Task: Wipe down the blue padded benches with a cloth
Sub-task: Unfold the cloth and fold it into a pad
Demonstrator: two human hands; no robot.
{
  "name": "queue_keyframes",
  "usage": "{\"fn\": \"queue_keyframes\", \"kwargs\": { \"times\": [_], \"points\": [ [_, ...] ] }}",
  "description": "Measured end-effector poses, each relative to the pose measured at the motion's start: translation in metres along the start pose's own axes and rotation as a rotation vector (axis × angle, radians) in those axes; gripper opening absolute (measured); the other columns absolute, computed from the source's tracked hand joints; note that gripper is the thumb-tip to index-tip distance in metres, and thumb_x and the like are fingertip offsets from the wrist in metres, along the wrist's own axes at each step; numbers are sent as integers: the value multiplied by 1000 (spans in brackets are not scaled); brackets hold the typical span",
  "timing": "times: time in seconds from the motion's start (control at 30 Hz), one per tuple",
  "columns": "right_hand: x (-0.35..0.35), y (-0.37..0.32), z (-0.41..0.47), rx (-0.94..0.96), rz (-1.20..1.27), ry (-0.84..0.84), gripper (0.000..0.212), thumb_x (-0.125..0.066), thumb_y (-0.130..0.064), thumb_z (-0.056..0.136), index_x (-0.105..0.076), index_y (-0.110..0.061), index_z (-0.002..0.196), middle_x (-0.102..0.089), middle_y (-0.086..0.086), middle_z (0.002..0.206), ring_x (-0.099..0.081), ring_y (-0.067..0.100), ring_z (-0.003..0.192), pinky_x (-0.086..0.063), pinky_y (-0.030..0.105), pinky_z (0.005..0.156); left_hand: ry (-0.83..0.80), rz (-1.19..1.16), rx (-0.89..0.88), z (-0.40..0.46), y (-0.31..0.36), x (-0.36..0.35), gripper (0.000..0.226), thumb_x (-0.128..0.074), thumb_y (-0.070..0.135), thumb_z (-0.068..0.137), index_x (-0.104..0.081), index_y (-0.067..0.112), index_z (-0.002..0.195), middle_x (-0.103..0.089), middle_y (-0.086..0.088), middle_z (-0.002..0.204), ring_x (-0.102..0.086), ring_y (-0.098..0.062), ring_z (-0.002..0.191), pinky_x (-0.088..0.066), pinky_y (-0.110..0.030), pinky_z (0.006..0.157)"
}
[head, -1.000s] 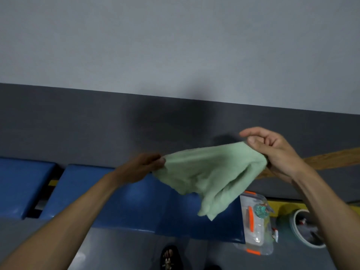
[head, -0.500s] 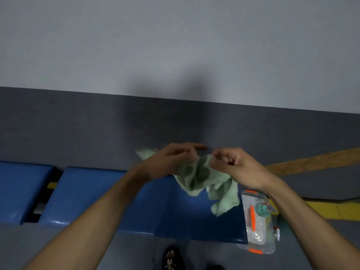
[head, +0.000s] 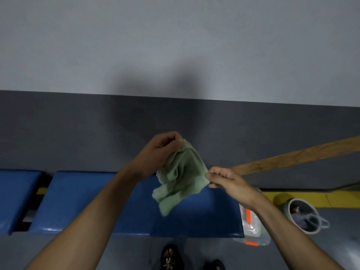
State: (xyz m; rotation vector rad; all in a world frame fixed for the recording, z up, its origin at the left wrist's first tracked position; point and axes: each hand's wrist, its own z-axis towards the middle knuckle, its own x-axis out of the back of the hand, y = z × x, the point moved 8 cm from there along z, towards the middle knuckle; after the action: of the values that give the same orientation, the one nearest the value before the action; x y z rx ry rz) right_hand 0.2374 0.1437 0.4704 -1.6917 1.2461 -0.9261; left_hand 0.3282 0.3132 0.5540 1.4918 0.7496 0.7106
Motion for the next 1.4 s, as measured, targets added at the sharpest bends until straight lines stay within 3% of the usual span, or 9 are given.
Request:
{"fn": "queue_keyframes", "kwargs": {
  "times": [0.13,0.27,0.33,0.5,0.63,0.8,1.17,1.3,1.4],
  "points": [
    [8,-8,-1,73,361,206,19,-57,-22,99,-65,-19,82,-57,3,73,-50,14,70,-44,25,68,44,34,6,-5,-3,14,22,-53,25,96,-58,13,77,-54,-2,73,-50,-14,69,-44,-25,64],
    [8,-20,0,122,195,212,22,-60,-40,96,-70,-24,107,-71,17,101,-63,31,91,-50,41,85,120,66,-12,-8,-4,26,23,-53,24,98,-58,14,78,-56,1,73,-53,-13,68,-46,-24,63],
    [-1,-18,0,99,85,92,34,-66,-49,90,-69,-24,113,-68,29,98,-58,31,81,-47,42,76,155,55,-27,-9,-3,31,22,-53,23,98,-57,12,80,-56,-2,74,-53,-16,69,-47,-25,63],
    [-6,-1,-12,-1,-50,-104,16,-72,-23,89,-73,-8,94,-74,16,89,-66,21,80,-48,32,72,242,65,-44,-14,-2,45,22,-54,20,99,-57,12,78,-53,-5,73,-50,-18,68,-45,-25,60],
    [16,7,-18,34,110,26,29,-68,-26,93,-70,1,103,-71,18,96,-64,25,88,-48,39,86,279,180,2,-26,-11,56,23,-54,24,99,-58,10,80,-55,-4,73,-51,-17,68,-46,-32,63],
    [23,15,-20,-20,283,73,33,-72,-42,81,-69,-10,87,-65,12,85,-63,17,78,-52,31,76,393,193,85,-45,-28,79,24,-55,26,99,-60,7,87,-59,-7,77,-57,-19,72,-50,-39,66],
    [38,19,-20,-35,-47,430,50,-66,-42,90,-48,-1,68,-37,7,66,-33,21,66,-30,33,63,561,411,186,-66,-40,104,22,-53,28,100,-63,12,90,-67,-16,86,-62,-22,73,-56,-43,69],
    [23,1,-22,16,121,364,34,-73,-40,80,-71,-10,97,-68,17,83,-60,22,81,-48,34,79,405,604,184,-61,-49,97,21,-52,32,99,-62,22,84,-63,3,82,-60,-10,73,-48,-29,65],
    [2,-20,-22,68,262,220,34,-77,-36,82,-72,-16,109,-59,22,80,-56,25,77,-50,32,72,347,653,126,-61,-48,91,17,-56,32,99,-66,23,89,-60,9,93,-61,-5,82,-47,-24,74]
  ]
}}
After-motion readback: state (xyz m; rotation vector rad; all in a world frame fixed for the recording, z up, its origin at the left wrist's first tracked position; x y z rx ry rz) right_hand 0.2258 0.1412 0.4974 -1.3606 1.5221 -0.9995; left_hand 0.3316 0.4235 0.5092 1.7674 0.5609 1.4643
